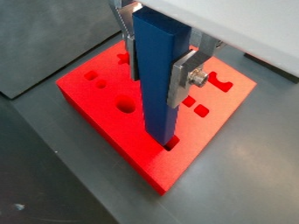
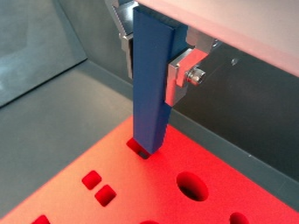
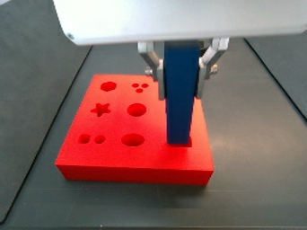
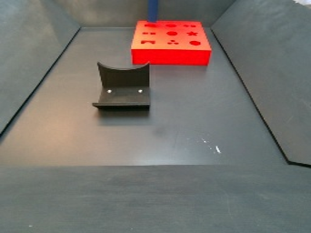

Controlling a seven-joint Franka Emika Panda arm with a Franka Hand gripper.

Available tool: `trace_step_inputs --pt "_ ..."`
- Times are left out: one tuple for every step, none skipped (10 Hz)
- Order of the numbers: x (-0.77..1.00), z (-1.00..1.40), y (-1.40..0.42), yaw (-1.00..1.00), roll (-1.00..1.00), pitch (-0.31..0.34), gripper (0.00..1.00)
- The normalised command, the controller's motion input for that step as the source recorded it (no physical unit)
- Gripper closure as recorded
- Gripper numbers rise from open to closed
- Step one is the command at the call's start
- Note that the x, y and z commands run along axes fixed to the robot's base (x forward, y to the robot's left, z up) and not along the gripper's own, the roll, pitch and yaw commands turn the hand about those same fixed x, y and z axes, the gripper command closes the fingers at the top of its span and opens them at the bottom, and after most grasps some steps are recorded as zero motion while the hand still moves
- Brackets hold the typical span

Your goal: Insert the rectangle object.

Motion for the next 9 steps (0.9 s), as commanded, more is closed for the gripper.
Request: trace_step_inputs --pt "0.07 -0.13 0.0 0.03 0.0 0.0 1.0" --pt "0.03 -0.16 0.14 0.02 0.0 0.0 1.0" --pt "0.25 -0.16 0.12 0.1 0.0 0.0 1.0" --pt "0.39 -0.15 0.14 0.21 0.0 0.0 1.0" --pt "0.34 -0.09 0.0 0.2 0.0 0.0 1.0" --pt "0.23 -0.08 -0.15 0.16 0.0 0.0 1.0" --pt "0.11 -0.03 -0.41 0.09 0.07 0.0 1.0" --pt "0.0 -0.06 -0.4 0.09 0.09 0.0 1.0" --pt "-0.01 0.0 -0.07 0.07 0.01 0.0 1.0"
